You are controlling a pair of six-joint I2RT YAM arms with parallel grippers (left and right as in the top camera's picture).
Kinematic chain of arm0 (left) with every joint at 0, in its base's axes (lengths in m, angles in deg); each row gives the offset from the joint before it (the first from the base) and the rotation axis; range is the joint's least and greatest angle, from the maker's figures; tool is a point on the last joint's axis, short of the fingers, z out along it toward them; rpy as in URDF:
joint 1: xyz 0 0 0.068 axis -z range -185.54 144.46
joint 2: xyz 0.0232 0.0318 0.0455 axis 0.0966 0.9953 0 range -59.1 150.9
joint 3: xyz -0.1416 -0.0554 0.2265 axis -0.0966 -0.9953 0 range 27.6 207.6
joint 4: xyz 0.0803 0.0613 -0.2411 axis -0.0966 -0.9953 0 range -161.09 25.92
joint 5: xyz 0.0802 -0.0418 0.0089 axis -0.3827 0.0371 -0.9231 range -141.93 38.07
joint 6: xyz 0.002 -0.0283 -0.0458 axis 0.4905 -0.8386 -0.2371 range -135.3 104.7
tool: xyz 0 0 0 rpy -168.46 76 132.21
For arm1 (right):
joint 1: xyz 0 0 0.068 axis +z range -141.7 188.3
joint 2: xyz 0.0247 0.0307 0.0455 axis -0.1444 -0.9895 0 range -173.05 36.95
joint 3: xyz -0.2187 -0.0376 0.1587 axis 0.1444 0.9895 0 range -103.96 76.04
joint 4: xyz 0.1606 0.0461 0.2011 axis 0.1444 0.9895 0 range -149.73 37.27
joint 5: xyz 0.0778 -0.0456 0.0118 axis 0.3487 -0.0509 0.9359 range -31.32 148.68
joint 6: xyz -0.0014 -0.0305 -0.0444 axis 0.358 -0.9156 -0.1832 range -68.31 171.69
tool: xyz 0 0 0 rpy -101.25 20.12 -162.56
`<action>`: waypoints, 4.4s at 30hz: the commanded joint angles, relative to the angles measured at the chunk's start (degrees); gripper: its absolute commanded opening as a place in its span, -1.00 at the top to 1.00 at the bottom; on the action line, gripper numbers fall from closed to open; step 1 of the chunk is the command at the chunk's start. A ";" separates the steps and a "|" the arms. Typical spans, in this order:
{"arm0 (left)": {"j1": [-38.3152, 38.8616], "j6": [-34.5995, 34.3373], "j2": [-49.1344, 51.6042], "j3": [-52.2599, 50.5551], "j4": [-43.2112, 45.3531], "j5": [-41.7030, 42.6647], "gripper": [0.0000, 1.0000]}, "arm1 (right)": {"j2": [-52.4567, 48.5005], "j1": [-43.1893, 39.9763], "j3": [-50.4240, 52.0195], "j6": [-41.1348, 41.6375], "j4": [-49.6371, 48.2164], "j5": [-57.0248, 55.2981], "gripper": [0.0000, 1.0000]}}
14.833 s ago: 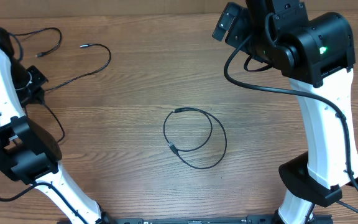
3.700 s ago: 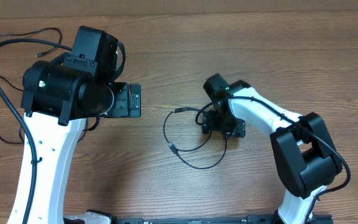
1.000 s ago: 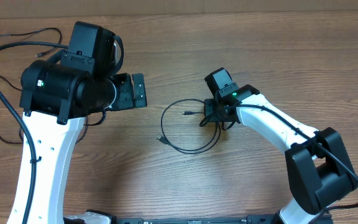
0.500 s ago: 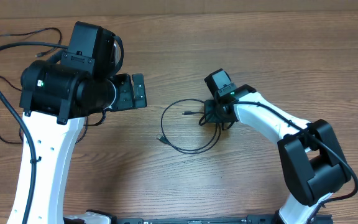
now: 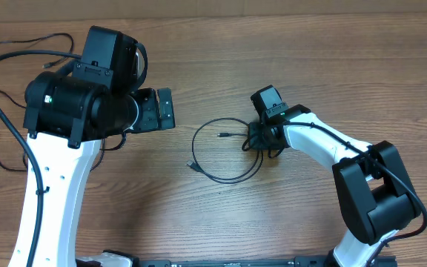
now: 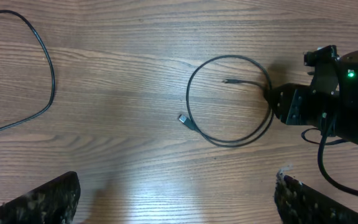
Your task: Untangle cables
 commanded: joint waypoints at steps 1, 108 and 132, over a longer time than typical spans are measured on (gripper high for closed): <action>-0.22 -0.55 0.33 0.22 -0.13 0.42 -0.99 | -0.17 -0.07 1.11 -0.07 -0.26 0.52 0.66; -0.22 -1.40 14.29 0.22 -4.20 4.68 -0.99 | -13.20 7.23 -15.76 -3.02 10.05 1.42 0.54; -0.48 -3.19 14.40 0.22 -1.79 6.58 -0.99 | -10.95 4.87 -18.32 -4.22 -3.43 73.02 0.92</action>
